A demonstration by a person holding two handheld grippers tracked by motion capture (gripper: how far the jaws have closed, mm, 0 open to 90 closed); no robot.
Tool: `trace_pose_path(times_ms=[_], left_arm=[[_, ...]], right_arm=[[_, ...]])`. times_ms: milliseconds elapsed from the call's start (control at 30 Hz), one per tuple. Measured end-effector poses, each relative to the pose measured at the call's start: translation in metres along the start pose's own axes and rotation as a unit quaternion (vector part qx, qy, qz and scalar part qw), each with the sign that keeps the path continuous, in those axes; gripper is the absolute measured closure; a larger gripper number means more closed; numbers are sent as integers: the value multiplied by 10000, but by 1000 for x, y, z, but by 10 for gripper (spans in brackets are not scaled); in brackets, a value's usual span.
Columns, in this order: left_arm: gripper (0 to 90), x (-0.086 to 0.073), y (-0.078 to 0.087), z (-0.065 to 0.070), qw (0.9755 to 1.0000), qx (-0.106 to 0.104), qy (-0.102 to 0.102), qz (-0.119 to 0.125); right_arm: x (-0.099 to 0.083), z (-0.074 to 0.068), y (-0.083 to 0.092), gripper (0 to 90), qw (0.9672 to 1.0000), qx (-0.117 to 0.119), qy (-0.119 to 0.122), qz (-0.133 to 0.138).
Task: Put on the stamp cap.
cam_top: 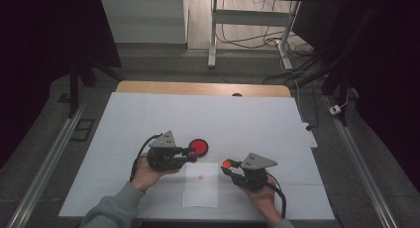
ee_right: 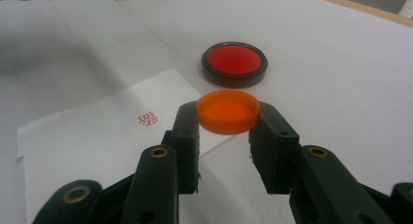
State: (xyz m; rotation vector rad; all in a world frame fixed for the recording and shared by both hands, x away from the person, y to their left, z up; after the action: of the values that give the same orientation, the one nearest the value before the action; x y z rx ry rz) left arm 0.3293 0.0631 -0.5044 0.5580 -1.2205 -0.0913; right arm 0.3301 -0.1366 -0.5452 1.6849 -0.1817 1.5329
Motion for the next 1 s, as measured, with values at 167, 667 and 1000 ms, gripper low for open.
trace_pose_path(times_ms=[167,667,1000], left_arm=[[722,0,-1,-1,10000,-8,12,-19],[721,-1,-2,-2,10000,-8,14,-35],[721,0,-3,-1,10000,-42,14,-31]], right_arm=[[3,-7,-6,644,10000,74,39,-6],[15,-33,-28,645,9989,435,156,26],[16,-37,-32,644,9988,469,150,28]])
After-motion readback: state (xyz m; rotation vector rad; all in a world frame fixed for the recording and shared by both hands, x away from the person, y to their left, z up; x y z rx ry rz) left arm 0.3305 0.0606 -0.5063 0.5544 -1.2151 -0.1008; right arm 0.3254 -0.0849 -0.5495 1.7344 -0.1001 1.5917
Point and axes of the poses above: each handheld gripper's, and its own axes: y roughly backward along the jaws, x roughly out of its top, z roughly to its right, the point moved 7 cm from there along -y, roughly forward along the jaws, and after that the axes turned 8 degrees about -x, right-handed, at the moved point
